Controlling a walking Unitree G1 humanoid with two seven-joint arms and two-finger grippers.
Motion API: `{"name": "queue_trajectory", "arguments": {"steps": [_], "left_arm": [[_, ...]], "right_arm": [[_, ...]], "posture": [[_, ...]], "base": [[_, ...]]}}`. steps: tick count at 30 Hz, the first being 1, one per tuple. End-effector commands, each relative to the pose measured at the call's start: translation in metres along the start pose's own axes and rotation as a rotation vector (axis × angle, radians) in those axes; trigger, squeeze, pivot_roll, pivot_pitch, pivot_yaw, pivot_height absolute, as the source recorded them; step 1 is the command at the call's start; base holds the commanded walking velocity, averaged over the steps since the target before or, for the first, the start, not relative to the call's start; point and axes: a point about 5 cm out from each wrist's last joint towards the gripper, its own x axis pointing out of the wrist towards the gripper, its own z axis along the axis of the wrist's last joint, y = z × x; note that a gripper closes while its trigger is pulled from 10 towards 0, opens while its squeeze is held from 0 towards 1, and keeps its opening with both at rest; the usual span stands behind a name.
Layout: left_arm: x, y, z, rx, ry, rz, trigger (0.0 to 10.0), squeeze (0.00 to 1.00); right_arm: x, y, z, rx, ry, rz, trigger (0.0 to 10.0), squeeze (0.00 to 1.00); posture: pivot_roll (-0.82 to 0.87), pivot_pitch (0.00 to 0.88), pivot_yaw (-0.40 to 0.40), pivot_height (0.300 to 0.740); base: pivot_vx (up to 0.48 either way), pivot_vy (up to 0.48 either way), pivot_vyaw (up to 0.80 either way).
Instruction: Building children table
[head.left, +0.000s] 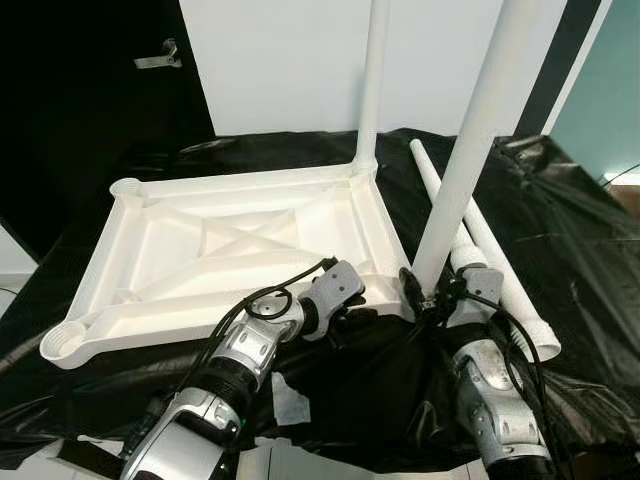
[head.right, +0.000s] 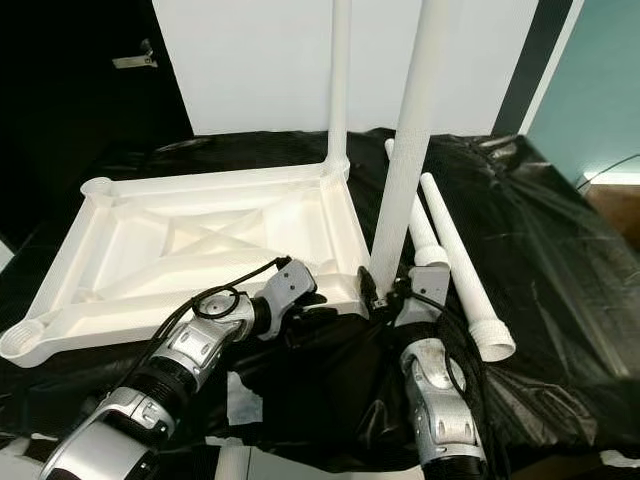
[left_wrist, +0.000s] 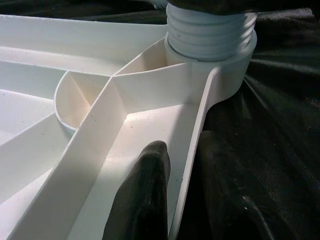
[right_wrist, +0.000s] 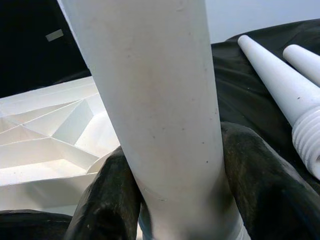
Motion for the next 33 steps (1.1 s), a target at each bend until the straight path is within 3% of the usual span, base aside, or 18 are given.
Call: {"name": "queue_trajectory", "arguments": {"steps": [1, 2, 3, 4, 8, 9, 11, 12, 13, 19, 25, 31, 32, 33], "left_arm": [[0.011, -0.030, -0.038, -0.107, 0.138, -0.143, 10.0, 0.00], [0.011, -0.031, -0.038, -0.108, 0.137, -0.143, 10.0, 0.00], [0.011, -0.031, -0.038, -0.108, 0.137, -0.143, 10.0, 0.00], [0.011, -0.031, -0.038, -0.109, 0.136, -0.143, 10.0, 0.00], [0.011, -0.031, -0.039, -0.112, 0.137, -0.144, 10.0, 0.00], [0.010, -0.032, -0.039, -0.113, 0.137, -0.145, 10.0, 0.00], [0.011, -0.032, -0.039, -0.114, 0.137, -0.145, 10.0, 0.00], [0.011, -0.031, -0.039, -0.113, 0.136, -0.145, 10.0, 0.00], [0.012, -0.031, -0.038, -0.112, 0.136, -0.145, 10.0, 0.00], [0.013, -0.030, -0.036, -0.108, 0.132, -0.146, 10.0, 0.00], [0.012, -0.029, -0.036, -0.114, 0.131, -0.139, 10.0, 0.00], [0.012, -0.029, -0.037, -0.119, 0.130, -0.132, 10.0, 0.00], [0.011, -0.028, -0.037, -0.121, 0.130, -0.128, 10.0, 0.00], [0.011, -0.028, -0.037, -0.121, 0.130, -0.128, 10.0, 0.00]], "right_arm": [[0.003, 0.013, -0.006, 0.078, 0.035, 0.036, 1.9, 0.00], [0.003, 0.014, -0.005, 0.073, 0.036, 0.048, 3.4, 0.00], [0.003, 0.014, -0.005, 0.073, 0.036, 0.048, 3.4, 0.00], [0.003, 0.015, -0.005, 0.068, 0.043, 0.052, 10.0, 0.00], [0.002, 0.016, -0.004, 0.045, 0.050, 0.069, 10.0, 0.00], [0.001, 0.016, -0.003, 0.023, 0.048, 0.102, 10.0, 1.00], [0.000, 0.013, -0.003, -0.006, 0.052, 0.146, 10.0, 1.00], [-0.003, 0.008, -0.002, -0.042, 0.059, 0.207, 10.0, 0.76], [-0.004, 0.004, -0.001, -0.068, 0.069, 0.260, 10.0, 0.00], [-0.005, -0.017, 0.012, -0.156, 0.097, 0.433, 10.0, 0.00], [-0.006, -0.038, 0.020, -0.264, 0.243, 0.659, 10.0, 0.00], [-0.002, -0.046, 0.025, -0.320, 0.264, 0.688, 10.0, 0.00], [0.003, -0.050, 0.028, -0.356, 0.265, 0.688, 0.0, 0.00], [0.003, -0.050, 0.028, -0.356, 0.265, 0.688, 0.0, 0.00]], "posture": [[-0.07, 0.000, 0.026, 0.740], [-0.07, 0.000, 0.026, 0.740], [-0.07, 0.000, 0.026, 0.740], [-0.07, 0.000, 0.026, 0.740], [-0.07, 0.000, 0.024, 0.740], [-0.07, 0.000, 0.024, 0.740], [-0.08, 0.000, 0.025, 0.740], [-0.08, 0.000, 0.025, 0.740], [-0.09, 0.000, 0.027, 0.740], [-0.09, 0.000, 0.024, 0.740], [-0.08, 0.000, 0.018, 0.740], [-0.07, 0.000, 0.013, 0.740], [-0.06, 0.000, 0.011, 0.740], [-0.06, 0.000, 0.011, 0.740]], "base": [[0.000, 0.000, 0.00], [0.000, 0.000, 0.00], [0.000, 0.000, 0.00], [0.000, 0.000, 0.00], [0.000, 0.000, 0.00], [0.000, 0.000, 0.00], [0.000, 0.000, 0.00], [0.000, 0.000, 0.00], [0.000, 0.000, 0.00], [0.000, 0.000, 0.00], [0.000, 0.000, 0.00], [0.000, 0.000, 0.00], [0.000, 0.000, 0.00], [0.000, 0.000, 0.00]]}}
